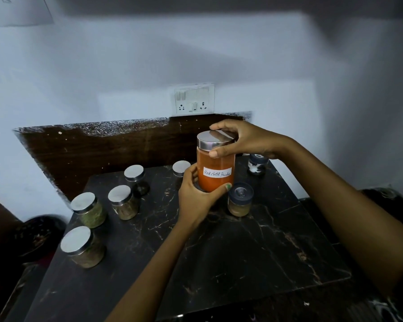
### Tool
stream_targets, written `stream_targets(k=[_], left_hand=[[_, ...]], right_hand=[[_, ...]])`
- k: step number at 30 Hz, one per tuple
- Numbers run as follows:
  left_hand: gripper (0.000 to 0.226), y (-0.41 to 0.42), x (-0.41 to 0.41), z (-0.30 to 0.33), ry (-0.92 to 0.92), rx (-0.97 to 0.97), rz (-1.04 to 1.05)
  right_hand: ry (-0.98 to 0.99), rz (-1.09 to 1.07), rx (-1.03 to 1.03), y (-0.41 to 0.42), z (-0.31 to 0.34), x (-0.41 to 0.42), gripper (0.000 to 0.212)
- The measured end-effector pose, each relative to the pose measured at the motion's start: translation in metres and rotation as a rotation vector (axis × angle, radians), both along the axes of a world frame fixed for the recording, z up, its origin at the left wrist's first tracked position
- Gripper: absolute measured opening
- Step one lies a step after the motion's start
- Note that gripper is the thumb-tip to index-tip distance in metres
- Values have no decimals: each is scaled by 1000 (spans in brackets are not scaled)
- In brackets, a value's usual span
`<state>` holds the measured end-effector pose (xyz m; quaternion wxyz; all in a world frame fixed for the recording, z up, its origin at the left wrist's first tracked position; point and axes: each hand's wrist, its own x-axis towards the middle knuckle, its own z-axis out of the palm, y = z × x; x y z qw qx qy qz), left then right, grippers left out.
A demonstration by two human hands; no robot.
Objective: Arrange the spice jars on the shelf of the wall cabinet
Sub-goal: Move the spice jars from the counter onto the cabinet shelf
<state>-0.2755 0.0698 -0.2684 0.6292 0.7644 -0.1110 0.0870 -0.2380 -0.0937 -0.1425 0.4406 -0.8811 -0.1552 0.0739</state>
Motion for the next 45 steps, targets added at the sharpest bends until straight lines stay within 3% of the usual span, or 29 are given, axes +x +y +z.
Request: stream_targets(k=[6, 11, 17, 25, 39, 45], left_hand=[[80, 3, 5, 6, -35, -5, 29], [76, 7, 14, 27, -103, -15, 74], [80, 12, 35, 90, -254, -90, 150], [72, 28, 55, 178, -436, -76, 216], [72, 108, 105, 305, -698, 68, 339], [75, 151, 157, 335, -684, 69, 317]], right_hand=[[-42, -33, 43, 6, 3, 0, 76], [-94, -62, 193, 13, 8, -6, 74], [-203, -29, 505, 23, 33, -5, 62], [-405, 60, 610, 50, 85, 16, 39], [-638, 192, 557, 128, 178, 64, 78], [-732, 174, 491, 176, 210, 112, 82]])
